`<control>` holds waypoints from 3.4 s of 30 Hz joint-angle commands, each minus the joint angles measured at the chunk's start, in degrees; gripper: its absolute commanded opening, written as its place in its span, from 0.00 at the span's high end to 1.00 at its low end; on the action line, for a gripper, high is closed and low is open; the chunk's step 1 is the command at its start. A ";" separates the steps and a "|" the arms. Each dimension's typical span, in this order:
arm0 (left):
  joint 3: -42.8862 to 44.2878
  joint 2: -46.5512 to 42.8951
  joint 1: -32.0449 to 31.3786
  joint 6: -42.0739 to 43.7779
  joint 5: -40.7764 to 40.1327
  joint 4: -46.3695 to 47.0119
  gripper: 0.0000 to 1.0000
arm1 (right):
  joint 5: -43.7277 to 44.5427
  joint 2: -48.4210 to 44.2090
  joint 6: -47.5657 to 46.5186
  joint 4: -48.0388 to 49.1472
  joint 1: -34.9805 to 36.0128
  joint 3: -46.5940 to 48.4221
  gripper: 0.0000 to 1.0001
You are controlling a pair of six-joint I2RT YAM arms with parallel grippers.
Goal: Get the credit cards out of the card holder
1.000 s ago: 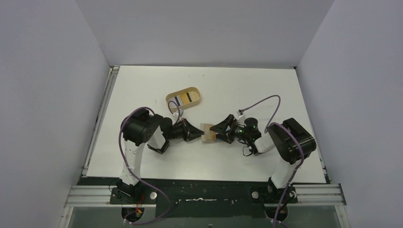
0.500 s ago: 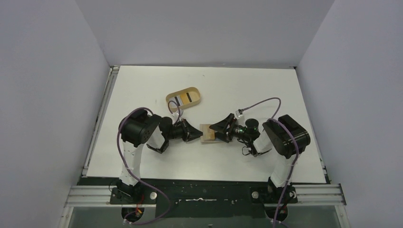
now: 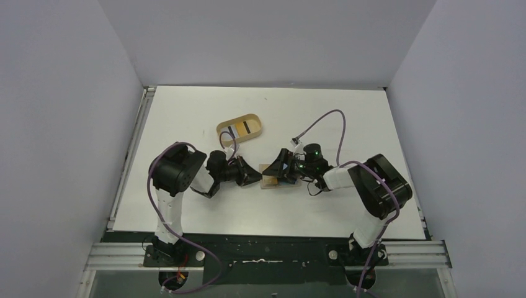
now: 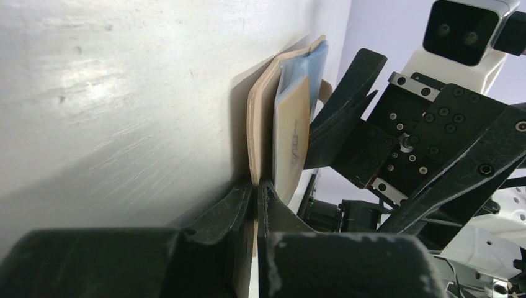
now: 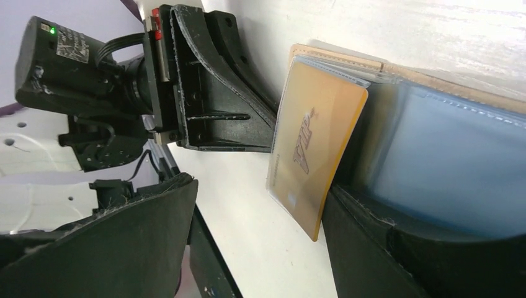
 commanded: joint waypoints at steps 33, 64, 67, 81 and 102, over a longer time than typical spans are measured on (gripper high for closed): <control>2.59 -2.65 -1.87 5.30 -0.49 -11.67 1.00 | -5.27 -6.20 -5.65 -7.23 -2.38 2.41 0.28; 2.30 -2.32 -1.77 6.61 0.04 -13.74 1.00 | -6.79 -6.32 -7.99 -8.62 -8.21 -0.89 0.53; 2.58 -2.19 -1.84 6.70 0.04 -13.94 1.00 | -7.88 -6.77 -6.08 -6.02 -8.18 -0.88 0.53; 3.28 -2.69 -1.94 7.15 0.13 -15.48 1.00 | -7.70 -3.26 -2.77 -0.08 -7.34 -0.71 0.52; 3.31 -1.91 -1.98 6.88 -0.13 -14.87 1.00 | -4.93 9.72 15.48 28.50 1.09 -2.19 0.51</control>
